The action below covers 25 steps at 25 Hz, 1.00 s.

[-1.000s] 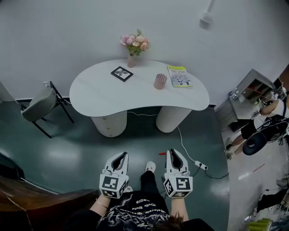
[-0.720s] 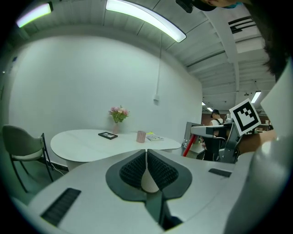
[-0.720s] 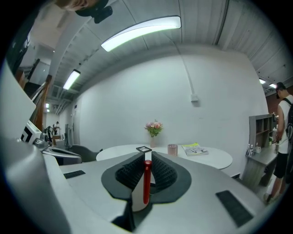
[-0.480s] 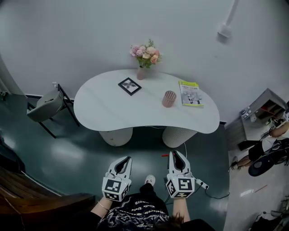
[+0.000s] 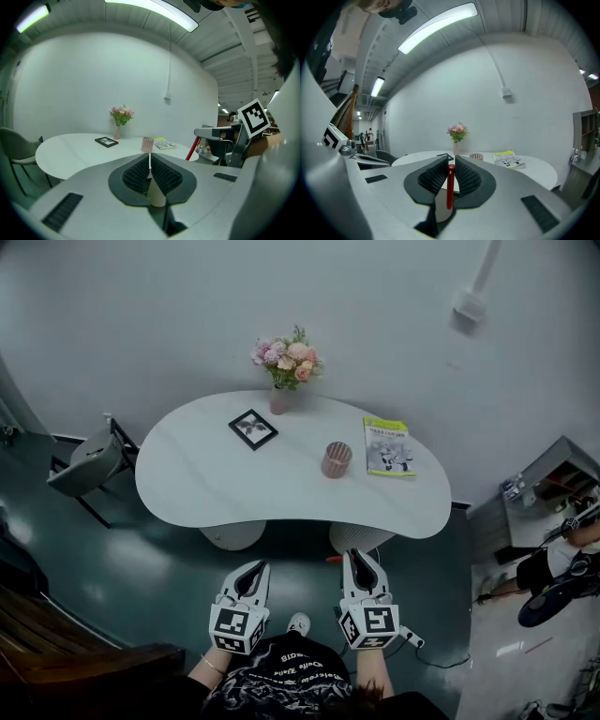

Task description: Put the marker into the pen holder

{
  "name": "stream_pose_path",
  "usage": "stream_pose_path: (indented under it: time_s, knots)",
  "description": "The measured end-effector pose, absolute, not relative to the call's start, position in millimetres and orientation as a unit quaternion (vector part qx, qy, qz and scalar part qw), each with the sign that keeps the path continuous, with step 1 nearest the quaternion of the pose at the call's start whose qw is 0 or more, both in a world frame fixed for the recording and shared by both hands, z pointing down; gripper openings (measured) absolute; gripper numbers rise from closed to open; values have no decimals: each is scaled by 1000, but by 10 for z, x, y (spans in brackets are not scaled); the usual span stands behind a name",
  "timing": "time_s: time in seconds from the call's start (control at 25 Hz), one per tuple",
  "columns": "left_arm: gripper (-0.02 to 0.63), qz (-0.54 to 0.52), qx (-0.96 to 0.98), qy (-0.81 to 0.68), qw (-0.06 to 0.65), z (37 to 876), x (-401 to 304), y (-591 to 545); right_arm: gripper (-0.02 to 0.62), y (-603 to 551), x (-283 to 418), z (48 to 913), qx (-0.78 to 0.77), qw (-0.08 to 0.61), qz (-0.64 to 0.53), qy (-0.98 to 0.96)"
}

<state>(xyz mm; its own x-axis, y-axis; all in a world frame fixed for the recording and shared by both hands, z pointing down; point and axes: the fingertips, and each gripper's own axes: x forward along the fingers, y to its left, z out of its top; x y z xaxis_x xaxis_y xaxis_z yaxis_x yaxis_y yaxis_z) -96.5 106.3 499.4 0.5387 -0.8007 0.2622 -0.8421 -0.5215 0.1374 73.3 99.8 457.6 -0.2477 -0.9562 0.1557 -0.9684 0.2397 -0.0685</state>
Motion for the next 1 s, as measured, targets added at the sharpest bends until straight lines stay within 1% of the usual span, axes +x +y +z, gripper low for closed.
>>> stream_pose_path:
  time_s: [0.48,0.68,1.0]
  knots:
    - [29,79,863,-483,121,5024,-236,693,67,563,1373,4497,594,26,64,-801]
    - [29,86,866,-477,127,5067,-91,613,67,513,1478,4513,592,17,72,-802]
    - [29,90,873,-461,130,5122,2,328,67,324,1583,4635,607,28,80,-790]
